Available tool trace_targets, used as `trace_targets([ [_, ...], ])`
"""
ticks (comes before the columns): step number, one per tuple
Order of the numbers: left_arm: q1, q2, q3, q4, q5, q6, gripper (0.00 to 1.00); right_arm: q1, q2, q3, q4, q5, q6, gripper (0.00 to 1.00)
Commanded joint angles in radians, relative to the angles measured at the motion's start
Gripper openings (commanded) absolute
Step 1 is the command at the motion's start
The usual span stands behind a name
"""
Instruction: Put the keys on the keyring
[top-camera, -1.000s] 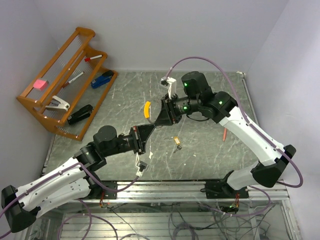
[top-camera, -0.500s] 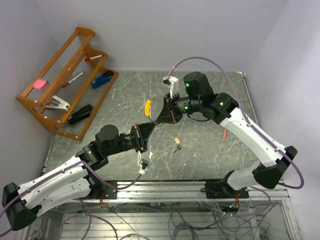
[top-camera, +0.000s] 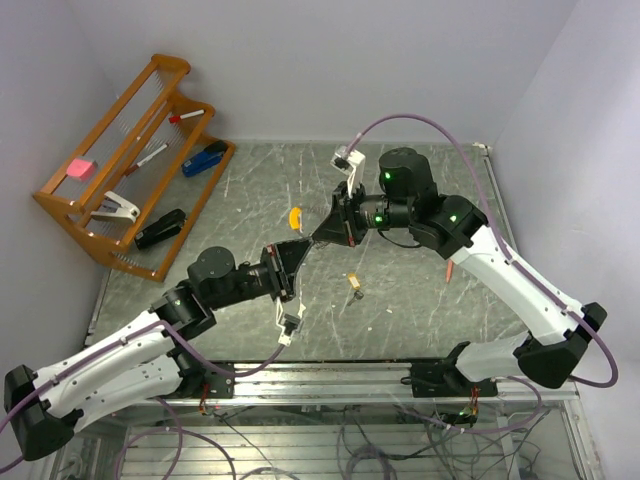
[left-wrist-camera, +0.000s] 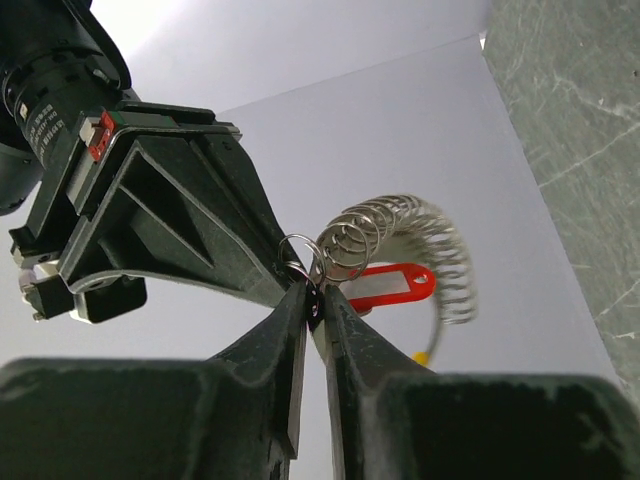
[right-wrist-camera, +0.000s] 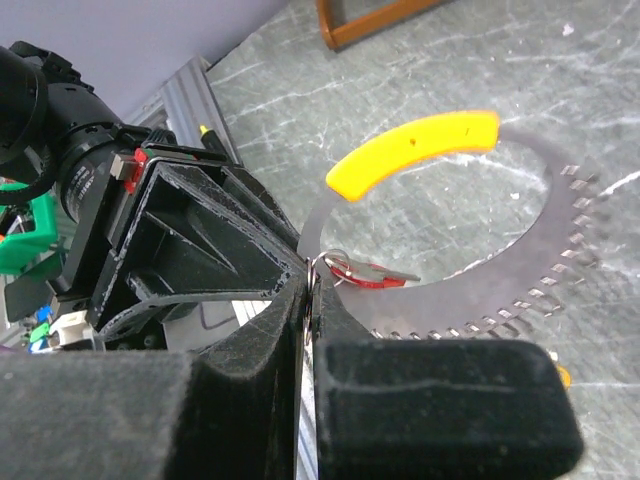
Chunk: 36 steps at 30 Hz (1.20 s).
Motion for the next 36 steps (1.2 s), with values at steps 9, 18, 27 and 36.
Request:
trace_targets([
  [9,-0.003,-0.053,0.099,-0.17,0.009,-0.12,0.45,-0.074,-0.029,-0.002,0.105,-0.103,-0.106,0.0],
  [18,-0.004,-0.031,0.184,-0.162,0.002,-0.413,0.46,-0.107,-0.018,0.017,0.09,-0.173,-0.214,0.0],
  [27,-0.004,-0.004,0.339,-0.373,0.104,-0.472,0.47,-0.115,-0.005,0.085,-0.018,-0.216,-0.357,0.0],
  [36,0.01,0.047,0.44,-0.556,0.047,-0.449,0.43,-0.118,0.021,0.164,-0.166,-0.343,-0.429,0.0],
])
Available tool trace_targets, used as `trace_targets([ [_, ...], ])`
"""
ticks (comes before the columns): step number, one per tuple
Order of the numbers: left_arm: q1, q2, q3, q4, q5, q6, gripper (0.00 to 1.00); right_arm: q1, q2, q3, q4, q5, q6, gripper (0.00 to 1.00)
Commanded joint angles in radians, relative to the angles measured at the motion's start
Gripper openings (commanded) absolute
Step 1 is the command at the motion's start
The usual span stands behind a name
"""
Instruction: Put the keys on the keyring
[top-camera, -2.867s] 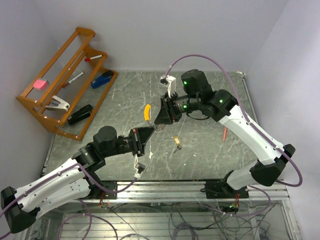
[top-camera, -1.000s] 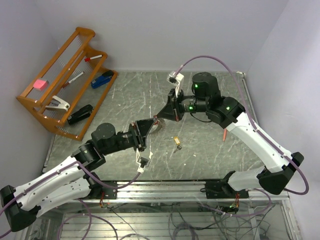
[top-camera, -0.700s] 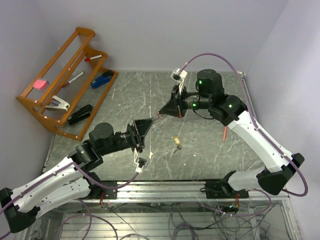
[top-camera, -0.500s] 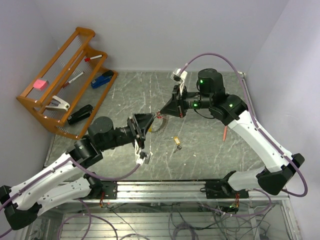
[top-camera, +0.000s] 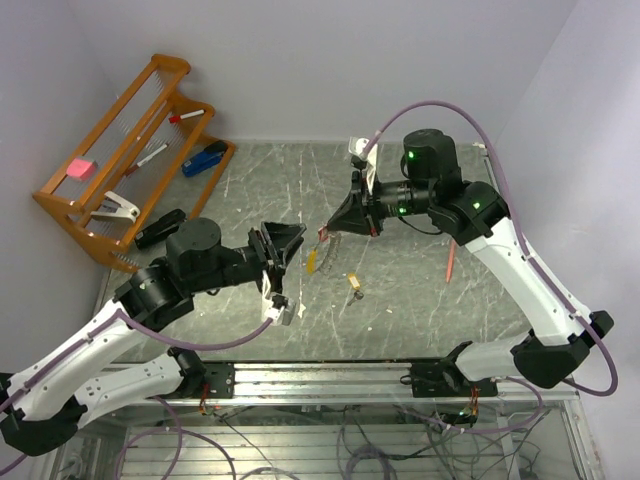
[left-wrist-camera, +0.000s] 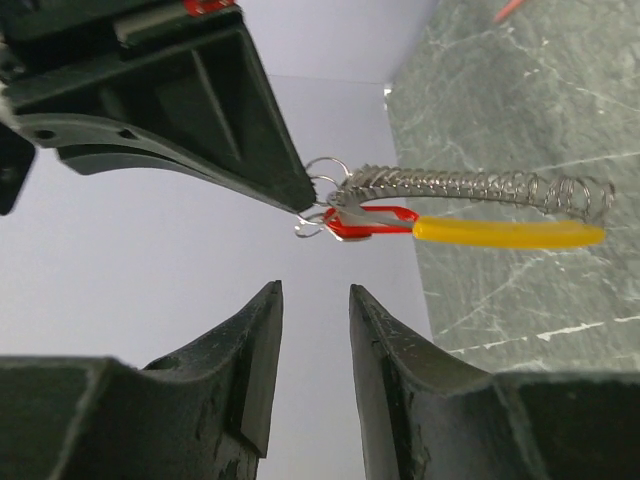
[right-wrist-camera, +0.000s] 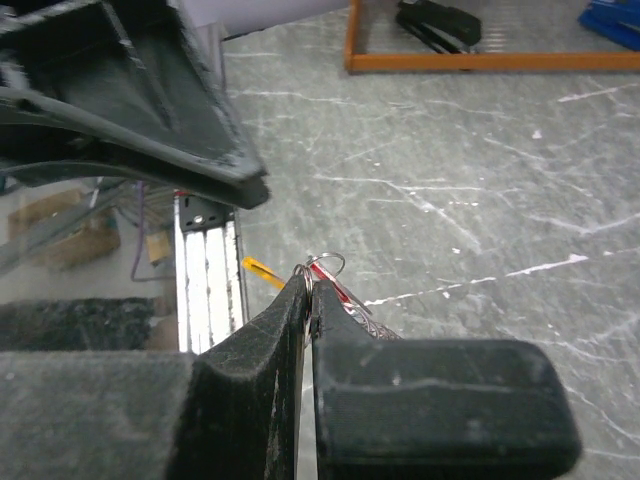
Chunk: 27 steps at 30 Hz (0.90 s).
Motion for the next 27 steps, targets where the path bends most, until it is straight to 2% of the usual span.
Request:
trace_targets([
  [1,0.012,0.008,0.029,-0.06,0.015,-0.029,0.43,-0.003,0.018,0.056,-0.086,-0.129,-0.044,0.0],
  [10,0.03,0.037,0.055,0.008,0.091,-0.123,0.46,-0.002,0.008,0.061,-0.15,-0.217,-0.034,0.0],
  [14,0.031,0.06,0.114,-0.087,0.177,-0.122,0.47,-0.001,0.005,0.057,-0.135,-0.216,-0.031,0.0],
  [20,0.032,0.072,0.137,-0.122,0.234,-0.153,0.49,0.01,0.008,0.032,-0.136,-0.195,-0.041,0.0],
  [23,0.031,0.086,0.152,-0.189,0.291,-0.142,0.49,0.017,0.008,0.031,-0.129,-0.179,-0.043,0.0],
  [27,0.031,0.099,0.147,-0.206,0.29,-0.13,0.48,0.032,0.016,0.046,-0.133,-0.176,-0.04,0.0],
])
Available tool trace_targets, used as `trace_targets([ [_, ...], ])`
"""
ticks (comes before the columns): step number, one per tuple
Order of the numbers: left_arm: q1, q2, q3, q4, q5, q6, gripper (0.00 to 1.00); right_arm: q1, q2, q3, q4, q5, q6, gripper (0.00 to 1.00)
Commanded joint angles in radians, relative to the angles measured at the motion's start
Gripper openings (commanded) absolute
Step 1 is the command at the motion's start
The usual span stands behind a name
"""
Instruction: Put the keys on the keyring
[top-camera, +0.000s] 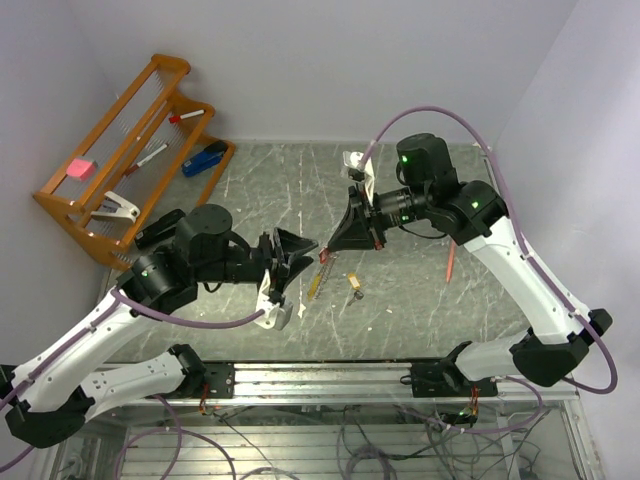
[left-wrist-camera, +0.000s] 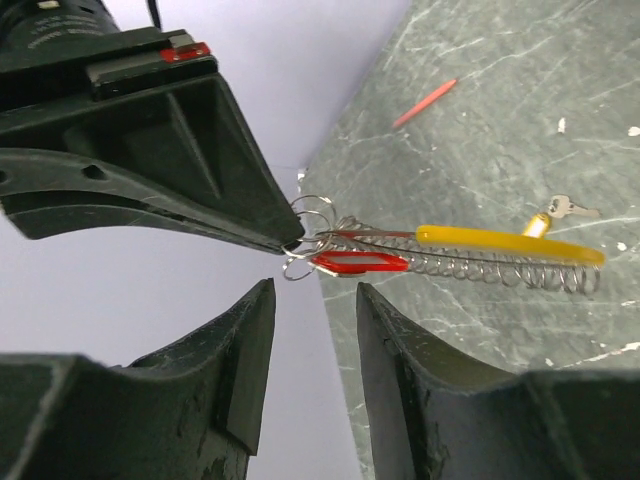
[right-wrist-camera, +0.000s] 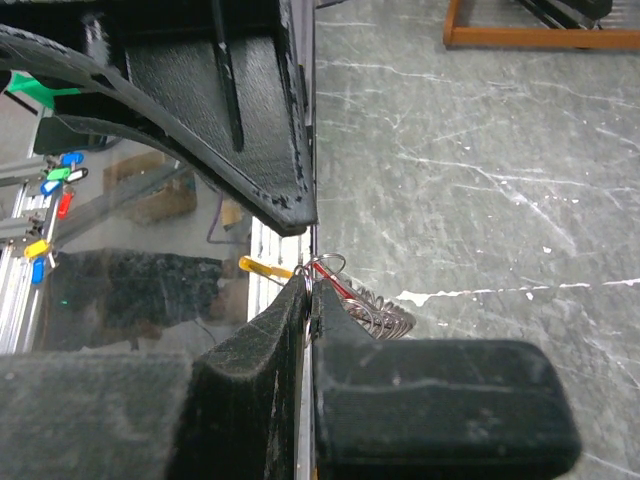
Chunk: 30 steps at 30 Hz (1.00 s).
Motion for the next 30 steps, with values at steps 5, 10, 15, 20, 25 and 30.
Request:
trace_targets([
  [5,0.005,0.028,0.03,-0.025,0.037,0.003,0.48,0.068,0.012,0.024,0.0,0.034,0.004,0.0],
  [10,0.005,0.037,0.046,-0.022,0.006,0.0,0.48,0.096,0.003,0.015,0.002,0.061,0.018,0.0],
  [15,0.004,0.038,0.056,-0.061,0.009,0.013,0.39,0.098,-0.013,0.007,0.027,0.065,0.034,0.0],
  [20,0.005,0.034,0.059,-0.078,0.01,0.022,0.27,0.098,-0.029,-0.013,0.077,0.068,0.062,0.0],
  [25,0.004,0.038,0.06,-0.108,0.009,0.054,0.12,0.098,-0.053,-0.047,0.142,0.079,0.1,0.0],
  [30,0.004,0.038,0.049,-0.093,0.005,0.05,0.07,0.098,-0.069,-0.075,0.184,0.088,0.133,0.0],
])
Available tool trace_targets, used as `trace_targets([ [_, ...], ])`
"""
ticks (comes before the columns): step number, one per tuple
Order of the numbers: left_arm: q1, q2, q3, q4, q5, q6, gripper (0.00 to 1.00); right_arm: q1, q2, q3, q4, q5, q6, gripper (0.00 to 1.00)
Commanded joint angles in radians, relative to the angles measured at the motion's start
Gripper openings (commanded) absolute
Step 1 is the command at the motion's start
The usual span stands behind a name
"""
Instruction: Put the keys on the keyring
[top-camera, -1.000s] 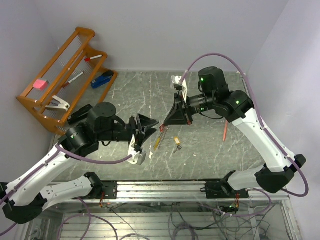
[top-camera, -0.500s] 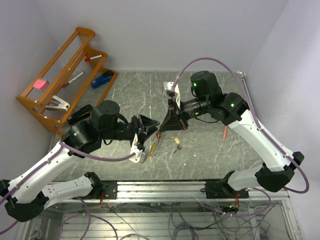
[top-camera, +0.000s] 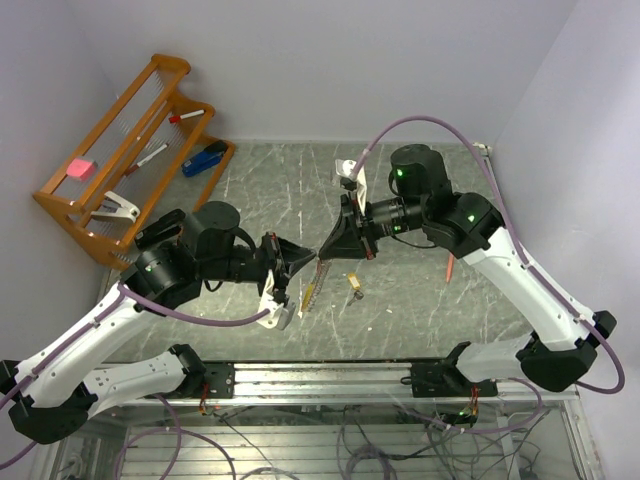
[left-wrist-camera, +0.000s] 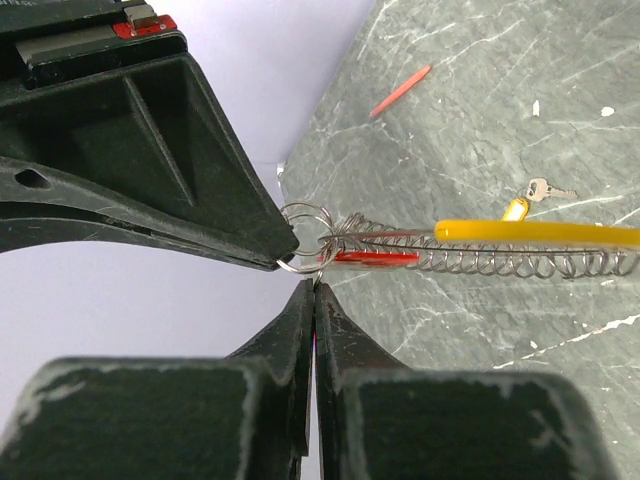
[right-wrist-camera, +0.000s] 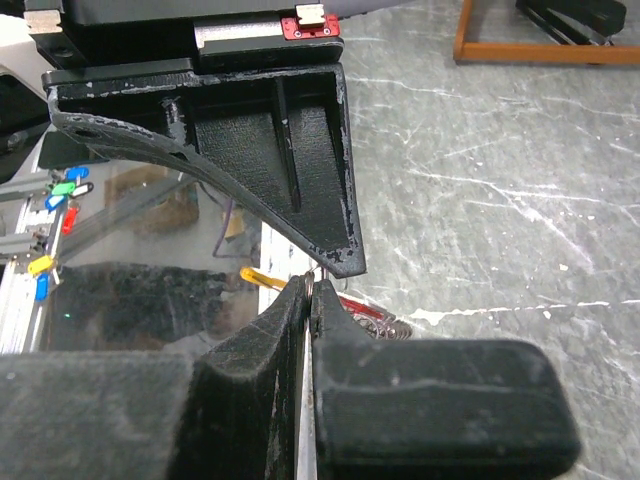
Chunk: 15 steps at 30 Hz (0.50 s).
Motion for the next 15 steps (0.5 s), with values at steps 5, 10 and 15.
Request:
trace_targets([
  [5,0.005,-0.002,0.012,0.03,-0.018,-0.014,0.07,0.002,-0.041,-0.048,0.125,0.016,0.086,0.0],
  [10,0.005,-0.001,0.005,0.109,-0.05,-0.095,0.07,0.002,-0.065,-0.088,0.169,0.062,0.133,0.0],
  [15,0.004,-0.007,0.002,0.141,-0.075,-0.158,0.07,0.003,-0.11,-0.144,0.252,0.123,0.2,0.0],
])
